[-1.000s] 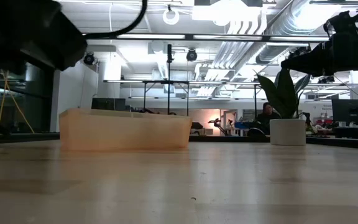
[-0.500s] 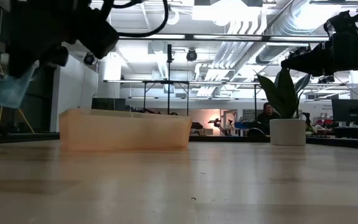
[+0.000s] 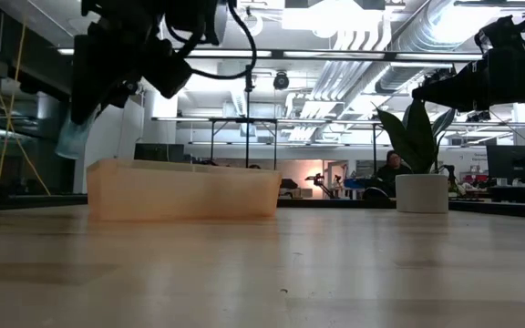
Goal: Pick and place pill bottles into a basket
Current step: Put the blue pill bottle into the orange bin, then return to Home Position
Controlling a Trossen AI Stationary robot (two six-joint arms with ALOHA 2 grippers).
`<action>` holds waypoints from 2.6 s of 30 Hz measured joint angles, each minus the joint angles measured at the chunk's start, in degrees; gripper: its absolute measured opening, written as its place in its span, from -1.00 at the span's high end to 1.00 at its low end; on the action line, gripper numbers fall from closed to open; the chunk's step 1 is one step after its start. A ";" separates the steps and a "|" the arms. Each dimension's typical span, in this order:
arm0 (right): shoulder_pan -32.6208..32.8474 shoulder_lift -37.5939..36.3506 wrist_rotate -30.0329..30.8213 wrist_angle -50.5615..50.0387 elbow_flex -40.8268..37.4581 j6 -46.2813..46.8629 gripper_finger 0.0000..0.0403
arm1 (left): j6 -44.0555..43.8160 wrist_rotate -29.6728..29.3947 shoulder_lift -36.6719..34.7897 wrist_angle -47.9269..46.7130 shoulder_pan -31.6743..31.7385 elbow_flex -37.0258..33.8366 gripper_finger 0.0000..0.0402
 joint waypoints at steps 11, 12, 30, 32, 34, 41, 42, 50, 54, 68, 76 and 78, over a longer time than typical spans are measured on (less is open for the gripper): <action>0.01 0.00 0.02 0.04 -0.01 -0.24 0.82 | 5.33 -1.20 -0.57 -6.38 4.37 3.83 0.27; 0.01 0.00 0.02 0.11 -0.01 -0.24 0.83 | 5.76 -2.14 -0.57 -7.29 4.72 5.10 0.26; 0.02 0.00 0.02 0.11 -0.01 -0.24 0.82 | 17.67 -18.19 2.66 1.38 11.19 10.49 0.23; 0.01 0.00 0.02 0.04 -0.02 -0.24 0.81 | 18.97 -19.10 3.95 1.53 11.98 10.49 0.25; 0.02 0.00 0.02 0.02 -0.02 -0.24 0.80 | 19.86 -19.26 5.12 1.87 12.84 10.49 0.27; 0.02 0.02 0.02 -0.03 0.00 -0.24 0.83 | 21.92 -19.65 9.34 5.29 14.66 10.49 0.24; 0.00 0.02 0.02 -0.07 -0.02 -0.24 0.83 | 22.54 -19.78 10.02 5.27 14.72 10.49 0.23; 0.02 0.02 0.02 -0.31 0.00 -0.24 0.80 | 25.45 -19.49 14.51 5.86 14.71 10.47 0.28; 0.01 0.02 0.00 -0.31 -0.01 -0.24 0.81 | 25.67 -19.18 15.77 5.86 14.69 10.45 0.19; 0.02 0.02 0.02 -0.31 0.00 -0.24 0.81 | 24.89 -21.84 15.61 -4.92 14.72 14.75 -0.16; 0.02 0.07 0.02 -0.83 0.00 -1.31 0.82 | 25.70 -22.15 6.11 11.49 14.10 13.04 0.00; 0.00 0.02 -0.01 -1.44 -0.02 -1.31 0.81 | 27.35 -21.98 2.30 20.98 13.04 9.22 0.08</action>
